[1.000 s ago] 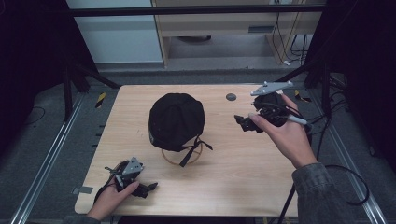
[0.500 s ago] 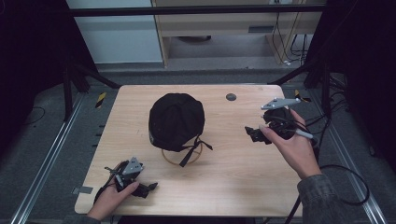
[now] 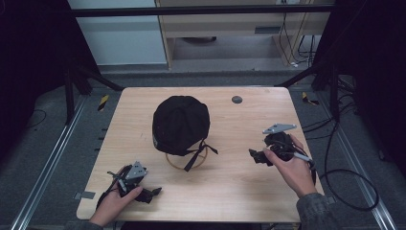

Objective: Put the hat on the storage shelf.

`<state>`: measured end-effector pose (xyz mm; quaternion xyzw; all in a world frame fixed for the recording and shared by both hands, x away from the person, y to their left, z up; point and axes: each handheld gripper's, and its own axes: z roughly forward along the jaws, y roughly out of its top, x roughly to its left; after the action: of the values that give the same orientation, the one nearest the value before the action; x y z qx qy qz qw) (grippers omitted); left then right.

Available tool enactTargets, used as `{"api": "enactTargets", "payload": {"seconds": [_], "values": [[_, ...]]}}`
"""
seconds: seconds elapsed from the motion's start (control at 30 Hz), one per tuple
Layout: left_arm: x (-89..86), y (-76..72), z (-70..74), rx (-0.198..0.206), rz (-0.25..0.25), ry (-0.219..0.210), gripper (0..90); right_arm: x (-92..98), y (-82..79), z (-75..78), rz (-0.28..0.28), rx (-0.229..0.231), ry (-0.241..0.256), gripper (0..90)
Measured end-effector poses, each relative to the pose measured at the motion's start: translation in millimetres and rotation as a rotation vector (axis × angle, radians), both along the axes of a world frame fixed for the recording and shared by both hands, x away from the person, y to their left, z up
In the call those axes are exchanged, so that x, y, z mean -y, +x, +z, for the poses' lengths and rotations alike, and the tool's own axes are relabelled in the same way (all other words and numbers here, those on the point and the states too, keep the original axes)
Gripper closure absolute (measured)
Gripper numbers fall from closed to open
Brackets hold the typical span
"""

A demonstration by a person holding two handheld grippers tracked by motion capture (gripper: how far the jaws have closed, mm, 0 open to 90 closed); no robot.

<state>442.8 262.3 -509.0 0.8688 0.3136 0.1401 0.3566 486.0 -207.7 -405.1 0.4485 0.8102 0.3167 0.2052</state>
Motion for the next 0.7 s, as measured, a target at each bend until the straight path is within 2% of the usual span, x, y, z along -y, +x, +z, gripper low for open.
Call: {"api": "enactTargets", "payload": {"seconds": [0.07,0.17,0.33,0.37,0.47,0.5,0.53,0.63,0.7], "values": [[0.0,0.0,0.0,0.0,0.0,0.0,0.0,-1.0,-0.3,-12.0,-0.006,-0.01,0.001,10.3],[0.0,-0.1,0.0,0.0,0.0,0.0,0.0,-3.0,-1.1,-30.1,-0.026,-0.016,0.041,10.5],[0.0,-0.3,0.0,0.0,0.001,0.0,0.0,-5.0,0.7,-53.5,-0.059,-0.026,0.079,10.7],[0.0,-0.3,0.0,-0.001,0.0,0.0,0.0,-5.8,1.1,-59.2,-0.067,-0.039,0.088,10.7],[0.0,-0.3,0.0,0.0,0.001,0.0,0.0,-6.7,1.8,-67.6,-0.074,-0.051,0.082,10.7],[0.0,-0.3,0.0,-0.001,0.0,0.0,0.0,-7.4,2.2,-77.1,-0.079,-0.062,0.087,10.7],[0.0,-0.3,0.0,-0.001,0.0,0.0,0.0,-7.5,2.3,-80.2,-0.084,-0.067,0.087,10.6],[0.0,-0.3,0.0,-0.001,0.0,0.0,0.0,-8.9,2.3,-90.6,-0.097,-0.082,0.068,9.9],[0.0,-0.3,0.0,0.0,0.001,0.0,0.0,-10.6,1.3,-96.4,-0.109,-0.075,0.049,8.7]]}}
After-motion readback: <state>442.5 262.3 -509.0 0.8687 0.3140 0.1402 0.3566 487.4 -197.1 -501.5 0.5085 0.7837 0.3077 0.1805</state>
